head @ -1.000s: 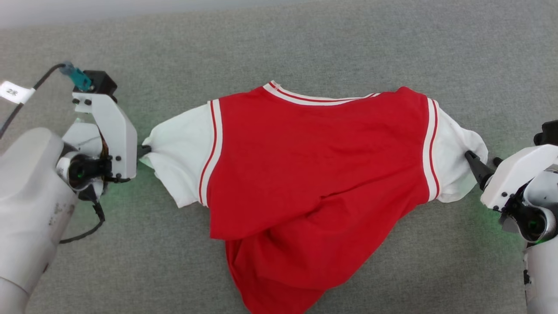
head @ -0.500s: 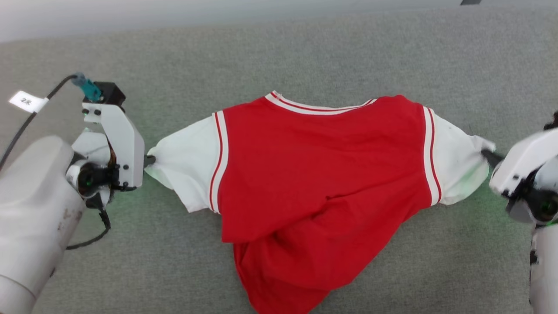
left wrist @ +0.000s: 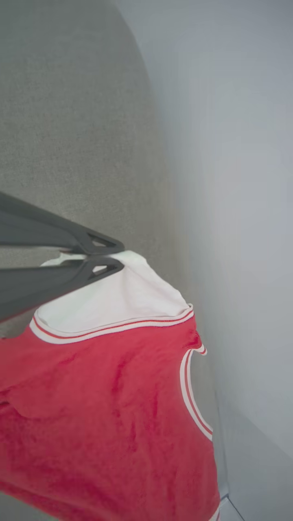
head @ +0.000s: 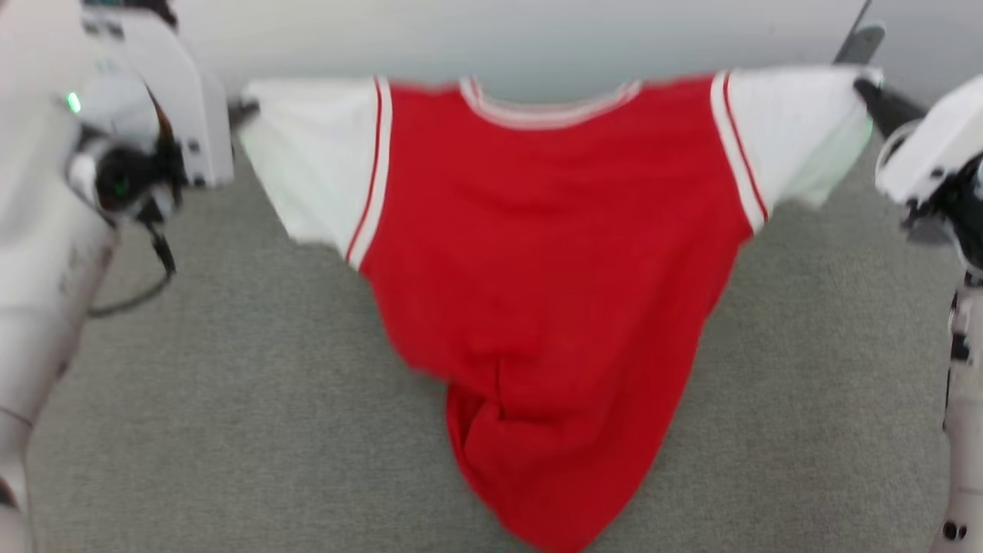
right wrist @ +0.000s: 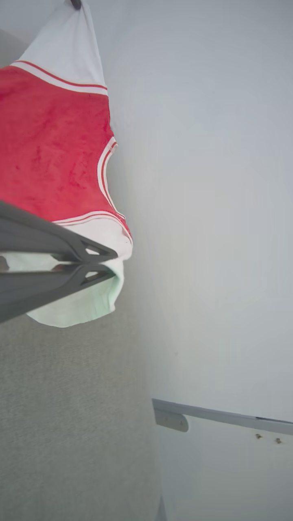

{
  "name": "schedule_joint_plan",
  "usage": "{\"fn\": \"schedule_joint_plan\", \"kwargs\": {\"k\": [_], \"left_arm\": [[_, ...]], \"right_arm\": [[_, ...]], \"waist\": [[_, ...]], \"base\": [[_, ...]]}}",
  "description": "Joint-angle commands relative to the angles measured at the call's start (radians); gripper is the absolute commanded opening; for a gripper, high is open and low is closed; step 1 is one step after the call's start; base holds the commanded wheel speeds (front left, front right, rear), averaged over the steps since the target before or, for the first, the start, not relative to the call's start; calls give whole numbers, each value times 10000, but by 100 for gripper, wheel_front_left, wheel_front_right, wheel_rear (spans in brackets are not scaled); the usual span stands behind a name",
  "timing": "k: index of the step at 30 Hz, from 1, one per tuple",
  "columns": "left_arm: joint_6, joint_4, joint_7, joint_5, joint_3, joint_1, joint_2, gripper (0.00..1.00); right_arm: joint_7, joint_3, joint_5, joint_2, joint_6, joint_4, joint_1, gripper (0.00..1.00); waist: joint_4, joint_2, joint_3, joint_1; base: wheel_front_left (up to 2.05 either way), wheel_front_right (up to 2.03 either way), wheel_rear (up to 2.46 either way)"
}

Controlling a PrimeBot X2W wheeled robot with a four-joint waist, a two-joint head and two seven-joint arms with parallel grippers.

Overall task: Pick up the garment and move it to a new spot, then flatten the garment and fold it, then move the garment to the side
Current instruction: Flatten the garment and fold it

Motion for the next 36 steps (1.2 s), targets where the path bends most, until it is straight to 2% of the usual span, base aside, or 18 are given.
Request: {"fn": "schedule_joint_plan", "kwargs": {"k": [1,6,12,21,28,36], "left_arm": [[35,-61,-139,94,76,-297,10,0],[50,-89,-655,486,159,-1267,125,0],[60,15,-1382,873,297,-2188,326,0],[47,260,-1817,1014,368,-2749,465,0],[40,363,-2498,1177,375,-3011,375,0],[27,669,-3444,1409,387,-3700,45,0]], "right_arm": [[-178,151,117,-51,-15,-62,-281,0],[-934,795,92,-330,-15,94,-1232,0],[-2002,1375,281,-590,-15,838,-2396,0],[-3141,2003,638,-934,-15,1995,-3509,0],[-4119,2458,527,-1138,-15,2771,-4181,0],[-5825,3126,-63,-1026,-15,3763,-5276,0]], "waist": [[252,0,-349,0],[389,0,-696,0],[498,0,-1188,0],[722,0,-1616,0],[810,0,-968,0],[672,0,449,0]], "base": [[0,0,0],[0,0,0],[0,0,0],[0,0,0],[0,0,0],[0,0,0]]}}
